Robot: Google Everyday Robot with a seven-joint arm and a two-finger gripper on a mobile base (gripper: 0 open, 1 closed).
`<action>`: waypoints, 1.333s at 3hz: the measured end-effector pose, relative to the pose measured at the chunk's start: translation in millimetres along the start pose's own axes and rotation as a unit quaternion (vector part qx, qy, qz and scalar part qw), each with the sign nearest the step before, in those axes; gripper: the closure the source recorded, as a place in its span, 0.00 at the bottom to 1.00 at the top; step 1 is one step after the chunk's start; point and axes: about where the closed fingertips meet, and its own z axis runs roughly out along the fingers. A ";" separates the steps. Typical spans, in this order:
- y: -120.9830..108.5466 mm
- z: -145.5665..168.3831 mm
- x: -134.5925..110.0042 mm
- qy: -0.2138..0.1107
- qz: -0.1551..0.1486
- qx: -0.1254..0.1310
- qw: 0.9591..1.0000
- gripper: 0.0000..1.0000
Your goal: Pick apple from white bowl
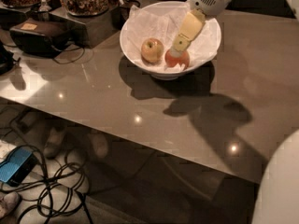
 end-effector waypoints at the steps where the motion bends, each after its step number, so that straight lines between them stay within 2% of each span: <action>1: -3.4 0.9 -5.0 -0.008 -0.001 0.006 1.000 0.00; 2: -8.4 6.1 -8.0 -0.022 0.007 0.008 1.000 0.00; 4: -18.1 20.2 -17.6 -0.031 0.019 0.012 0.999 0.23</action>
Offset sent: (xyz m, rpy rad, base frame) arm 0.0114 -0.0009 -0.0048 0.0563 -0.0270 -0.0374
